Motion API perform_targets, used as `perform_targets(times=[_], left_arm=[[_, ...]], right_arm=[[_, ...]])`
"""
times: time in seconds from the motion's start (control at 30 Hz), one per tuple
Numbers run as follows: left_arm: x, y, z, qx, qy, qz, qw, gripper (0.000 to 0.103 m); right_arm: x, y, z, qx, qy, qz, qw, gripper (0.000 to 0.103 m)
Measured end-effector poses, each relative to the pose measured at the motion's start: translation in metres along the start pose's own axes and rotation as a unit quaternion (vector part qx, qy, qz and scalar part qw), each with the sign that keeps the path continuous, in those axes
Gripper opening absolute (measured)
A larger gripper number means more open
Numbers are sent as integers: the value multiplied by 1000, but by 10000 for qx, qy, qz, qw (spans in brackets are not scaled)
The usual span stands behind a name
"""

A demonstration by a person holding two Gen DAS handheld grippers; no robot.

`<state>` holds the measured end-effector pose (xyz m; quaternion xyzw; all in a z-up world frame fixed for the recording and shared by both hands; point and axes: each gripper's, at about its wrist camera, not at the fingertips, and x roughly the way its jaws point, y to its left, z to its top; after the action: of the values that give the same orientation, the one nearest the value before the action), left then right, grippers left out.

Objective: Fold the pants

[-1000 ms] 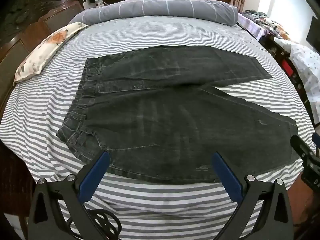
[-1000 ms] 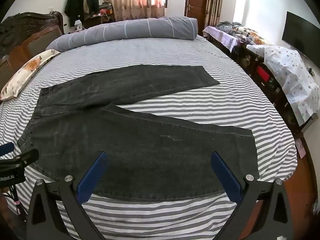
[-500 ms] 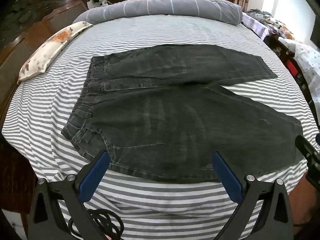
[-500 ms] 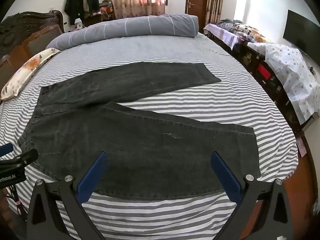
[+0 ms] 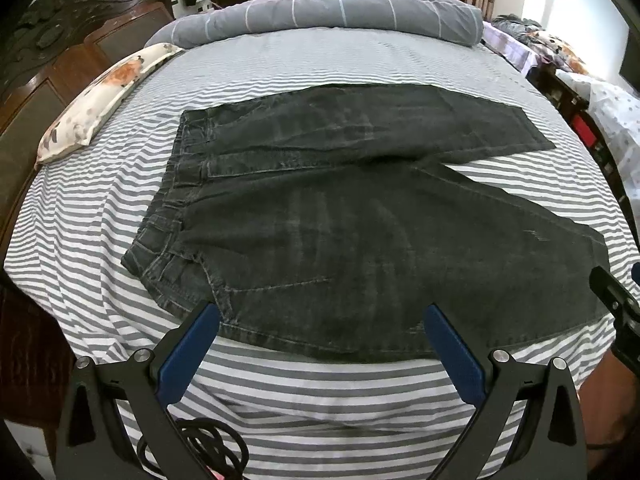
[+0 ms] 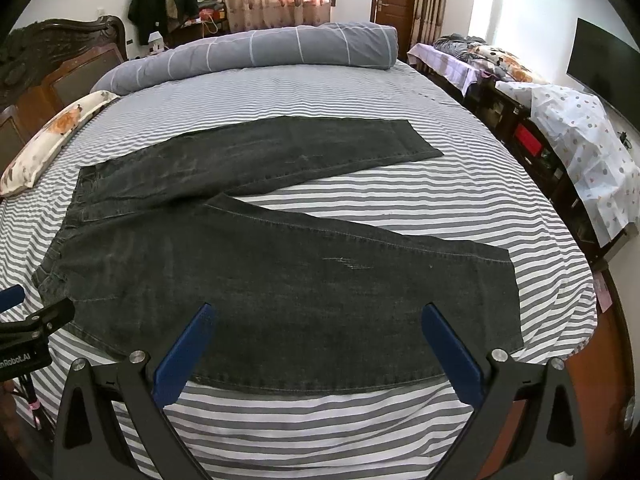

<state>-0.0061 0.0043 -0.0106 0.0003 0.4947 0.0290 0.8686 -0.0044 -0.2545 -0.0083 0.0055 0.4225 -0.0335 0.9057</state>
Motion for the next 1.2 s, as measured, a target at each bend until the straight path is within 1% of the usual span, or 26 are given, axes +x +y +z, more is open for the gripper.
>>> perform_targets(times=[0.17, 0.23, 0.37, 0.53, 0.67, 1.2], left_arm=[[-2, -1, -2, 62, -139, -25, 9999, 102], [-2, -2, -2, 93, -155, 50, 9998, 102], [1, -1, -3, 84, -87, -32, 9999, 102], [3, 1, -4, -36, 3, -165, 9999, 102], [2, 2, -4, -48, -22, -124, 9999, 102], [4, 4, -4, -62, 95, -25, 9999, 102]], right_arm=[[1, 1, 0, -10, 8, 1, 10000, 102], [1, 1, 0, 0, 11, 21, 10000, 102], [1, 1, -1, 9, 6, 113, 9999, 102], [1, 1, -2, -4, 6, 111, 9999, 102], [1, 1, -2, -5, 2, 104, 9999, 102], [3, 2, -4, 7, 37, 128, 9999, 102]])
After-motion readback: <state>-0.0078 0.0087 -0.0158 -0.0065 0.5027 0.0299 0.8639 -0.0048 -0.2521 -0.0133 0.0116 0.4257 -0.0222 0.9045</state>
